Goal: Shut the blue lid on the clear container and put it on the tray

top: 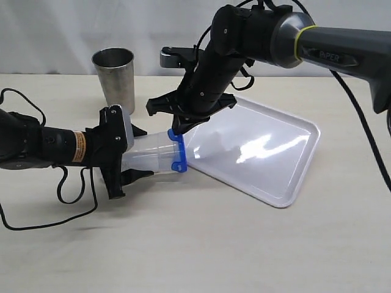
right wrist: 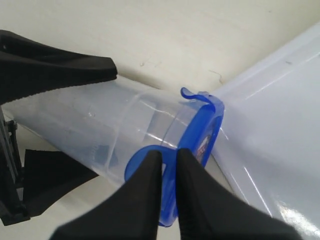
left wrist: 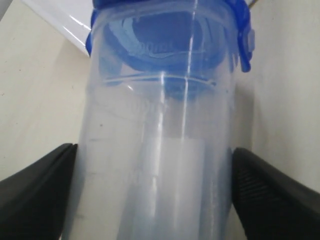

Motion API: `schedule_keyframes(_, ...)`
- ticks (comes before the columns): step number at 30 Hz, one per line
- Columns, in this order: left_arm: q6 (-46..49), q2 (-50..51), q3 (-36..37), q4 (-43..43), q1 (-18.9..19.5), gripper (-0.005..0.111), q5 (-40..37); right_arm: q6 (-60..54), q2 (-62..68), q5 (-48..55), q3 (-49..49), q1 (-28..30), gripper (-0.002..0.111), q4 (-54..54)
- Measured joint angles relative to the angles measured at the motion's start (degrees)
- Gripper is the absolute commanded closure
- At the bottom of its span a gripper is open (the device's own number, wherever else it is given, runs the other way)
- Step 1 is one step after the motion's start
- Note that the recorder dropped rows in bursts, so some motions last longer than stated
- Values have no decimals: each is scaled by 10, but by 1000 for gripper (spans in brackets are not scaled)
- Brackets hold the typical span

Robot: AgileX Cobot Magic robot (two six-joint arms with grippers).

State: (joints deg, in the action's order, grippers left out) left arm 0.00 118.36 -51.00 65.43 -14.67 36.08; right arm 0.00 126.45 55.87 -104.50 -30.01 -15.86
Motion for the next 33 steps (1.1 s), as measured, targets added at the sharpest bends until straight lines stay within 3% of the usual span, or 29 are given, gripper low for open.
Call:
schedule_keyframes(8, 0, 0, 0, -2, 0, 107, 0, 0, 5, 0, -1, -7, 97, 12)
schedule_keyframes(16, -14, 0, 0, -9, 0, 107, 0, 52, 5, -12, -3, -42, 97, 121)
schedule_keyframes(29, -29, 0, 0, -8, 1, 107, 8, 64, 6, -17, -3, -55, 97, 153)
schedule_keyframes(33, -40, 0, 0, -8, 1, 107, 8, 66, 7, -20, -3, -59, 104, 159)
